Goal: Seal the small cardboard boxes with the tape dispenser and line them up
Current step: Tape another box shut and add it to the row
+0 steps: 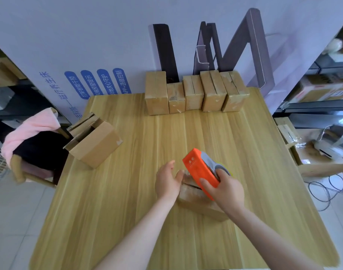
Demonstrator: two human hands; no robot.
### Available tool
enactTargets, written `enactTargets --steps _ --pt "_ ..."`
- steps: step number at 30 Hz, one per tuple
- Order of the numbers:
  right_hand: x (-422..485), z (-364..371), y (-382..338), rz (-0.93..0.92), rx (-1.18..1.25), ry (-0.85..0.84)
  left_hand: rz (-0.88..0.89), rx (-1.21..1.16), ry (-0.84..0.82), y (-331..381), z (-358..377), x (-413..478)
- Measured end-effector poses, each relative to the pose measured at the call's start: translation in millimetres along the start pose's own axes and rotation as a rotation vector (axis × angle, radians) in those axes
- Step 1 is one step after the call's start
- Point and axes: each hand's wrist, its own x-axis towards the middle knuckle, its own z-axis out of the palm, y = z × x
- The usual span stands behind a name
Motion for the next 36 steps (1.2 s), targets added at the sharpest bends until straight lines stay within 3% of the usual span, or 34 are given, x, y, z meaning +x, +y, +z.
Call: enactTargets --steps 4,9,13,16,19,22,24,25,27,29,32,36 --pt "0 -7 9 -0.012 0.099 0.007 0.003 0.207 -0.124 9 -4 13" --pt "0 -7 11 0.004 0.152 0.008 -0.059 0.232 -0.208 7 -7 18" --pt "0 -8 13 0.013 0.194 0.002 -0.069 0.009 -0.369 1 -1 20" --pt "0 -9 14 0.022 0.206 -0.005 -0.210 -0.252 -0.432 2 9 15" --pt "-1 -10 15 0.038 0.231 -0.010 -0.269 -0.212 -0.398 1 18 16" --pt "-1 -12 16 0.063 0.277 -0.021 -0.036 0.105 -0.075 0 16 15" --pt "0 -14 16 0.089 0.325 -0.015 0.278 0.100 0.127 8 14 1" --pt "0 -15 16 0.101 0.352 -0.011 0.385 0.088 0.145 10 15 -9" --pt "0 -17 15 0.107 0.385 -0.007 0.461 0.147 0.013 9 22 -26" --pt "0 -18 15 0.096 0.398 -0.016 0.422 0.244 -0.178 0 30 -37" --pt "-1 -19 16 0.117 0.453 -0.010 0.424 0.245 -0.235 -14 35 -35" --pt "2 -23 19 0.163 0.548 0.023 0.341 0.045 -0.292 -10 30 -31"
